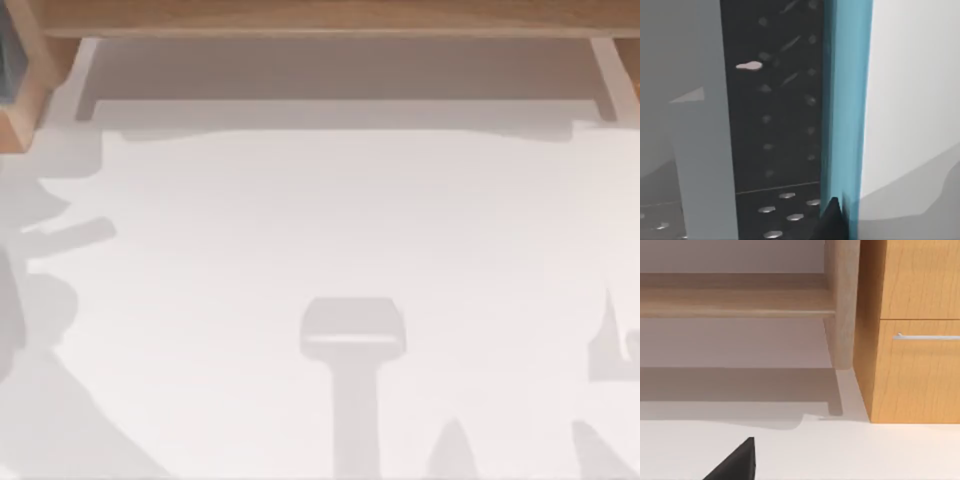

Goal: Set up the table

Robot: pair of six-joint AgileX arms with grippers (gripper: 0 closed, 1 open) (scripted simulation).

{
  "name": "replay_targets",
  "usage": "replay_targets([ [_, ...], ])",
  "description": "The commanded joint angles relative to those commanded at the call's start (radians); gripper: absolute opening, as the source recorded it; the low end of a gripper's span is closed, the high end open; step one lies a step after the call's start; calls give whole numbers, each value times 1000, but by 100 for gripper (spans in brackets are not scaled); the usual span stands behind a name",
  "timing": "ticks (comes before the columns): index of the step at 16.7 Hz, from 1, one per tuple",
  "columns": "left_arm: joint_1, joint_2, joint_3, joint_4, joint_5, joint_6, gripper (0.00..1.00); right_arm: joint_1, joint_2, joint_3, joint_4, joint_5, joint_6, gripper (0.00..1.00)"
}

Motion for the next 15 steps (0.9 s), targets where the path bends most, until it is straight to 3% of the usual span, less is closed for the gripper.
replay_targets([
  [8, 0, 0, 0, 0, 0, 0, 98, 0, 0, 0, 0, 0, 0, 100],
  [15, 0, 0, 0, 0, 0, 0, 100, 0, 0, 0, 0, 0, 0, 100],
])
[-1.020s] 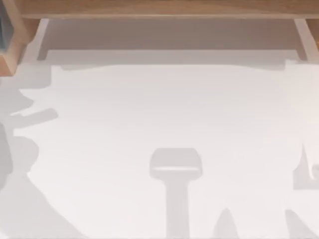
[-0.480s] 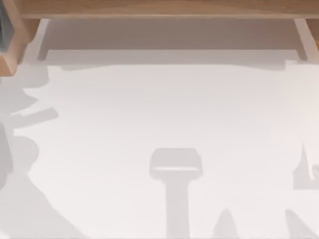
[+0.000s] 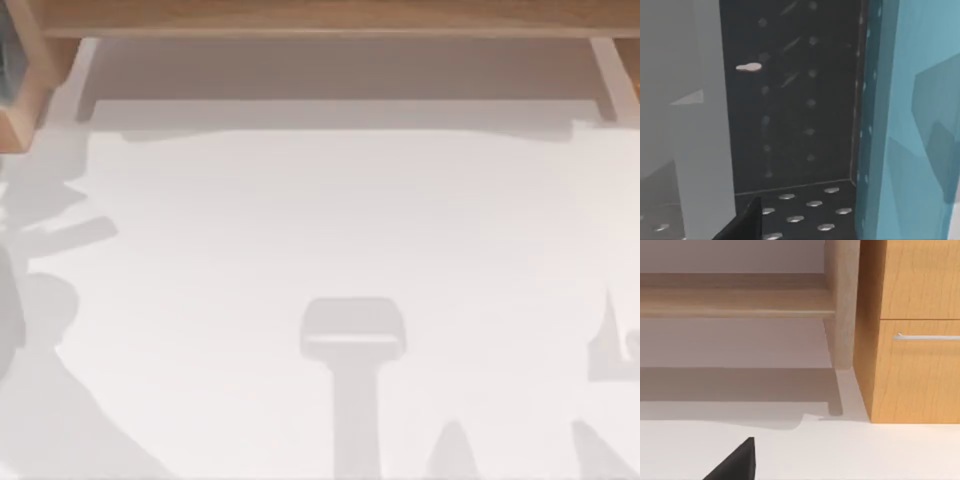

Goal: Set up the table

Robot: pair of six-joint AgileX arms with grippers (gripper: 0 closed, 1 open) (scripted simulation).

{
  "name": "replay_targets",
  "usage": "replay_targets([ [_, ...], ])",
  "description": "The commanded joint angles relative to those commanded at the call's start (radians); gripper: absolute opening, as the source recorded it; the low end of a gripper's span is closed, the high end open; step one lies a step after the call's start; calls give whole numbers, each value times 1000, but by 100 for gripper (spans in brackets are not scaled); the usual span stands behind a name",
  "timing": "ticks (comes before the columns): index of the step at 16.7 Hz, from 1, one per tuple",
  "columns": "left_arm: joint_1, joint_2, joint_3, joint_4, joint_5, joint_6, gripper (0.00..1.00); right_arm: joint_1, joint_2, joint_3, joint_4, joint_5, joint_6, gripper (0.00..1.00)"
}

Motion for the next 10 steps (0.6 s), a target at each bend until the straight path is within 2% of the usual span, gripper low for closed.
replay_targets([
  [10, 46, -94, -120, 33, 42, 15, 100, 0, 0, 0, 0, 0, 0, 100],
])
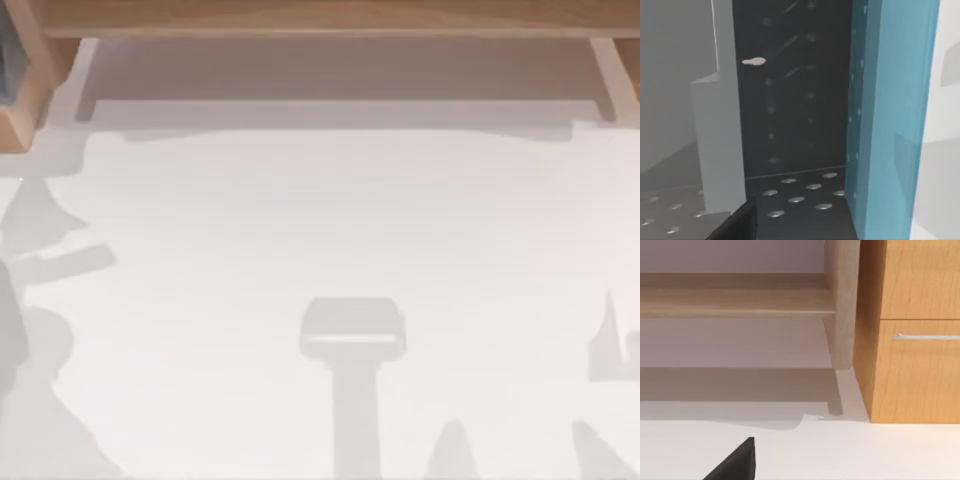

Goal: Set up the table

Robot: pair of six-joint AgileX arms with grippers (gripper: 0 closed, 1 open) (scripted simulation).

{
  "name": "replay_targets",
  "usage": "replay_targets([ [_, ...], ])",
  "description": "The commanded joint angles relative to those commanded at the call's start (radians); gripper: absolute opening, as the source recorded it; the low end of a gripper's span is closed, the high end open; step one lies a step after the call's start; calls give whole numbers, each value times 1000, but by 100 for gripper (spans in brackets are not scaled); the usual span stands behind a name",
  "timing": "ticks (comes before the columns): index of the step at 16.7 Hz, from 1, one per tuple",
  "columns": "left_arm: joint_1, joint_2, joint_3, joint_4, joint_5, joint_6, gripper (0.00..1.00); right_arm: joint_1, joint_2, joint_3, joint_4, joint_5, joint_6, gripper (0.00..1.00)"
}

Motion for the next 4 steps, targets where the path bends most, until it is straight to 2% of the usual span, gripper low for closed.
replay_targets([
  [4, 27, -38, -73, 15, 23, 10, 100, 0, 0, 0, 0, 0, 0, 100],
])
